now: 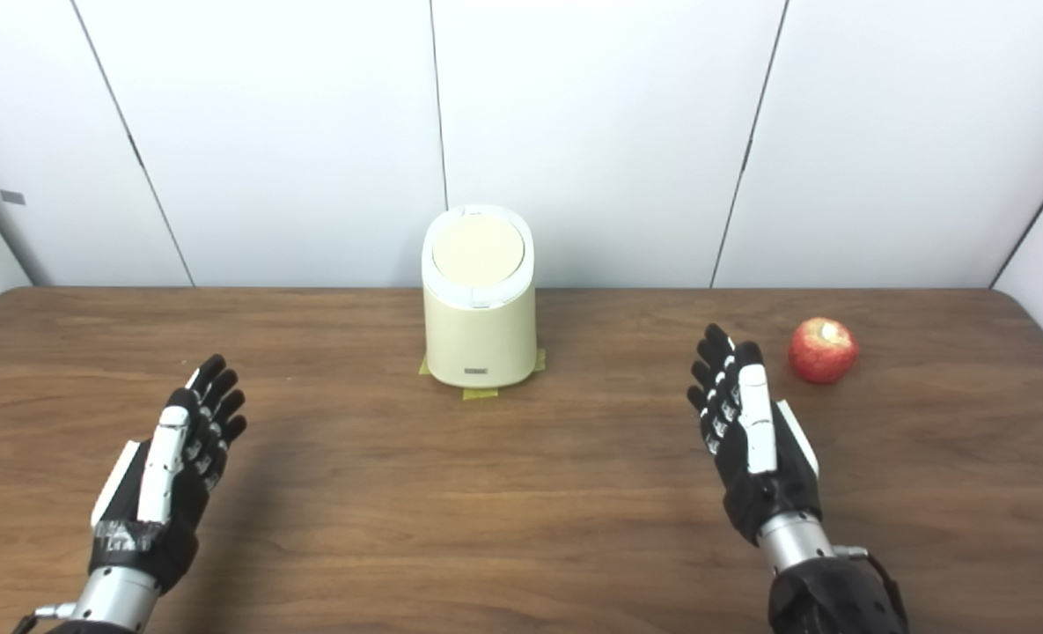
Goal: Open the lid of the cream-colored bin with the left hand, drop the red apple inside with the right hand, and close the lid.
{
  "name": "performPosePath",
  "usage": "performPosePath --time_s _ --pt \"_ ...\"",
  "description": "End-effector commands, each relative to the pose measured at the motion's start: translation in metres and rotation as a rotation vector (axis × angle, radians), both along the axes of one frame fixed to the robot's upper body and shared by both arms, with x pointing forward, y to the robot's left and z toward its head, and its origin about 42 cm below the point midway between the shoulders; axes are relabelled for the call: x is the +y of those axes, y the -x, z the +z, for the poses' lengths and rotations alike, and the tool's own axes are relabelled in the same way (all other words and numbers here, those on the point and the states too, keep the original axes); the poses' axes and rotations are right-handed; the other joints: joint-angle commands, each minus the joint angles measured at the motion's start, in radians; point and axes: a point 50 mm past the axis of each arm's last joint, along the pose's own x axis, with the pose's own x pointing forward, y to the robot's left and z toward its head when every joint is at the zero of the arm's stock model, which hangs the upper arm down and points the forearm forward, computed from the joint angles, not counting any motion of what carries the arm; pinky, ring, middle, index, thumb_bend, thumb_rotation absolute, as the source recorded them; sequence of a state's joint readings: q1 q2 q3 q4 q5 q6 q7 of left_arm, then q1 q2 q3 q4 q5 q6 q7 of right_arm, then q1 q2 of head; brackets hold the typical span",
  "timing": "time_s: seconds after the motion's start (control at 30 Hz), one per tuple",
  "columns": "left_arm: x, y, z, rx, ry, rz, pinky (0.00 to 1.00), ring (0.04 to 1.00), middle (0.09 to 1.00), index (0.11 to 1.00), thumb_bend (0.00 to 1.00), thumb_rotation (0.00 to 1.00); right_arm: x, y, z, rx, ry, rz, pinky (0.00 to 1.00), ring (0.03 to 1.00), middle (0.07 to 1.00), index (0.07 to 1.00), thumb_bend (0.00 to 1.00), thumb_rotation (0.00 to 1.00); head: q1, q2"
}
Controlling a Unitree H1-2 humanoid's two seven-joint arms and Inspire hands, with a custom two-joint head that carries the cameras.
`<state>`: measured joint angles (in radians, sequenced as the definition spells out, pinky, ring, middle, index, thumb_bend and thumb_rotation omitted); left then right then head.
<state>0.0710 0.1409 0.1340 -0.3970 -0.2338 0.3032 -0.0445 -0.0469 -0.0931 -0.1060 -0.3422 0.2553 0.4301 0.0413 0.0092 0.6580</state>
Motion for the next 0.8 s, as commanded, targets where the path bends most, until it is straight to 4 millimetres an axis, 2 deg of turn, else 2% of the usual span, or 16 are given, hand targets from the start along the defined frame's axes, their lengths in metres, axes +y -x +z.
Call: performPosePath --time_s 0.0,0.3,0.43,0.53,0.63,0.77 --pt "-0.003 -0.0025 0.0138 -0.063 -0.007 -0.014 1.0 1.0 1.0 1.0 0.44 0.99 -0.0008 -0.0056 0.0179 -0.082 0.023 0.018 1.0 1.0 1.0 0.987 0.58 1.0 0.004 0.002" --pt "-0.0054 -0.0032 0.0162 -0.043 -0.018 -0.014 1.0 1.0 1.0 1.0 0.43 0.95 -0.0021 -0.0062 0.0182 -0.083 0.038 0.014 1.0 1.0 1.0 0.99 0.59 0.99 0.013 0.01" --pt "-0.0054 -0.0033 0.017 -0.039 -0.024 -0.01 1.0 1.0 1.0 1.0 0.44 0.94 -0.001 -0.0062 0.0194 -0.083 0.034 -0.004 1.0 1.0 1.0 0.981 0.57 0.9 0.012 0.013" --pt "-0.0051 -0.0036 0.0172 -0.038 -0.033 -0.015 1.0 1.0 1.0 1.0 0.43 0.95 -0.001 -0.0065 0.0191 -0.08 0.03 -0.006 1.0 1.0 1.0 0.979 0.59 0.8 0.013 0.012" --pt "-0.0046 -0.0033 0.0167 -0.032 -0.035 -0.015 1.0 1.0 1.0 1.0 0.43 0.95 -0.0004 -0.0071 0.0172 -0.076 0.027 0.001 1.0 1.0 1.0 0.983 0.58 0.77 0.012 0.002" --pt "-0.0025 -0.0041 0.0154 -0.026 -0.073 -0.022 1.0 1.0 1.0 1.0 0.49 0.79 0.0024 -0.0081 0.0151 -0.071 0.01 0.004 0.99 1.0 1.0 0.982 0.56 0.71 0.018 -0.011"
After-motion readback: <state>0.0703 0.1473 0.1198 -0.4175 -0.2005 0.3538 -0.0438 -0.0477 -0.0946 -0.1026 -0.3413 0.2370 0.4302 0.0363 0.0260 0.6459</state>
